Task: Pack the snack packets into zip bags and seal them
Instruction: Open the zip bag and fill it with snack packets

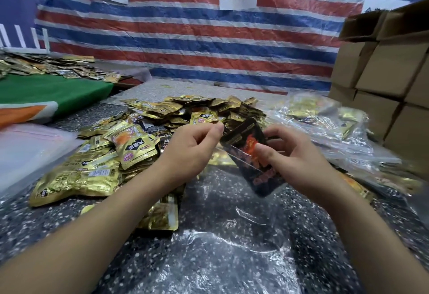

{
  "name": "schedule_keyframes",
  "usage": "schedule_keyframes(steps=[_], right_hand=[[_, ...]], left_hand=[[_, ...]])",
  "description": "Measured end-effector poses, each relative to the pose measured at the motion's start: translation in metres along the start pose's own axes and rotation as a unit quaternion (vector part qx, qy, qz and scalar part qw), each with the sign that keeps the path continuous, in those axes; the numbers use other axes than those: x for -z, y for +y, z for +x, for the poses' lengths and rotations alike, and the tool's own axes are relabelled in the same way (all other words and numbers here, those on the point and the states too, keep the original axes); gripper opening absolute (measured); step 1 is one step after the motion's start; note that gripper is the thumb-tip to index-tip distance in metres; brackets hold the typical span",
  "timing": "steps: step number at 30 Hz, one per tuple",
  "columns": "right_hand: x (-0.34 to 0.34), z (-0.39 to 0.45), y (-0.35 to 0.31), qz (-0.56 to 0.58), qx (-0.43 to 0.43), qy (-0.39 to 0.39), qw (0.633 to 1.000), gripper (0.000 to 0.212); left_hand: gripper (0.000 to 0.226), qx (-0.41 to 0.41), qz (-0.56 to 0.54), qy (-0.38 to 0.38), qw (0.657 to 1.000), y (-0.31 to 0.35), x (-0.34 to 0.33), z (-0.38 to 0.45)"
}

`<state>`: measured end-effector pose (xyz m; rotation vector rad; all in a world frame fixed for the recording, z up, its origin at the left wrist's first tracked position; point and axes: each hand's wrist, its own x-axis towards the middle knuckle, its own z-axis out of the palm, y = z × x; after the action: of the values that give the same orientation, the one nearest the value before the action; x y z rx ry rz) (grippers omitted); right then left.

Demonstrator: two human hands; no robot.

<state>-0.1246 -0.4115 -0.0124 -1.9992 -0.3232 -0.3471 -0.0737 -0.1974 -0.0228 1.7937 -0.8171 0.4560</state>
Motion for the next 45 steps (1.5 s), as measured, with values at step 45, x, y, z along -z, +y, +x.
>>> schedule_keyframes(steps=[45], right_hand=[[-0.009,-0.002,0.006,-0.339,-0.032,-0.127,0.932,0.039]], left_hand=[[0.026,-0.130,0.315,-0.088,0.936,-0.017,0.010,0.002]])
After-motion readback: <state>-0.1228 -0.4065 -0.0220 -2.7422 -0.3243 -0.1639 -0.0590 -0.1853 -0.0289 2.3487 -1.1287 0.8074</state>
